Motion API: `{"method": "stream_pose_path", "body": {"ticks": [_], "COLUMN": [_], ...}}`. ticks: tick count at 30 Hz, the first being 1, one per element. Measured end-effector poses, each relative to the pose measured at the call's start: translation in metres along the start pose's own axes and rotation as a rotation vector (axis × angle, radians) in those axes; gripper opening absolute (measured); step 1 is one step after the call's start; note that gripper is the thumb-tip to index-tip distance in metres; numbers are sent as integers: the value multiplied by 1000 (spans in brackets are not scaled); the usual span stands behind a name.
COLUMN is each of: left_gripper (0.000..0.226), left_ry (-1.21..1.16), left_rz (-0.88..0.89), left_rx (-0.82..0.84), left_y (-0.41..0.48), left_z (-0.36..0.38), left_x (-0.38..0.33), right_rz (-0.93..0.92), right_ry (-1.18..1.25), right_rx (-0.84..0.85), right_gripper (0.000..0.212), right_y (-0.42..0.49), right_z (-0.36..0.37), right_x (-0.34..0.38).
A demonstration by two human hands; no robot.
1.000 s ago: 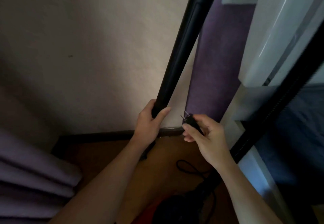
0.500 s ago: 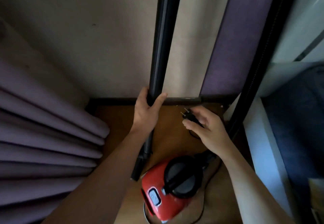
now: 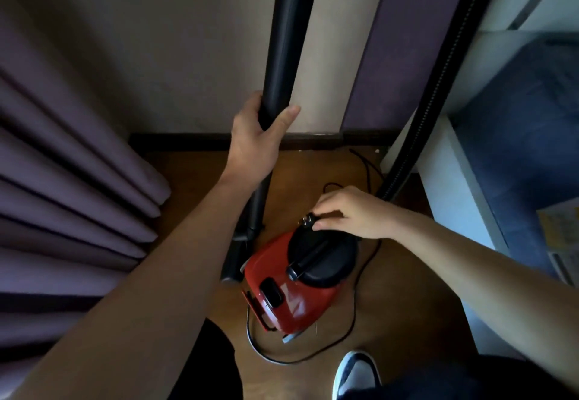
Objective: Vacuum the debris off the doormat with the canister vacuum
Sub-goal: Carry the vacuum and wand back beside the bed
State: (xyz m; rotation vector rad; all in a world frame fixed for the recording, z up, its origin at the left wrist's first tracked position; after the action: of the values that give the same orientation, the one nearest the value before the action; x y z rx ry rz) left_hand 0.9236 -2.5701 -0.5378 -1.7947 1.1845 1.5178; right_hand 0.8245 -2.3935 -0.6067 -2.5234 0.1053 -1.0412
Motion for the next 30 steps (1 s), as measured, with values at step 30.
{"method": "stream_pose_path", "body": {"ticks": [30], "left_gripper": [36], "left_ry": [-63], "left_rz": [60], "left_rx": [-96], "left_y": [-20], "left_z": [-12], "left_x": [3], "right_rz": [12], "right_ry": [-580], "right_rx": [225], "right_gripper": [18], "right_y": [44], "right_z": [62], "right_x": [-1]}}
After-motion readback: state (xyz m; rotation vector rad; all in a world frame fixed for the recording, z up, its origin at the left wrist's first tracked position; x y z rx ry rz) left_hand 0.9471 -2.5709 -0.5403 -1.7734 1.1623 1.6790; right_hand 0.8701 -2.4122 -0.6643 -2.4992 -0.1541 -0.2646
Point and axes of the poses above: each hand's wrist, its own y-axis towards the middle knuckle, its own z-axis out of the palm, x = y × z, the point moved 2 cm from there along y, towards the middle knuckle, and after that the axes turned 14 degrees about x, right-handed, at the moved point
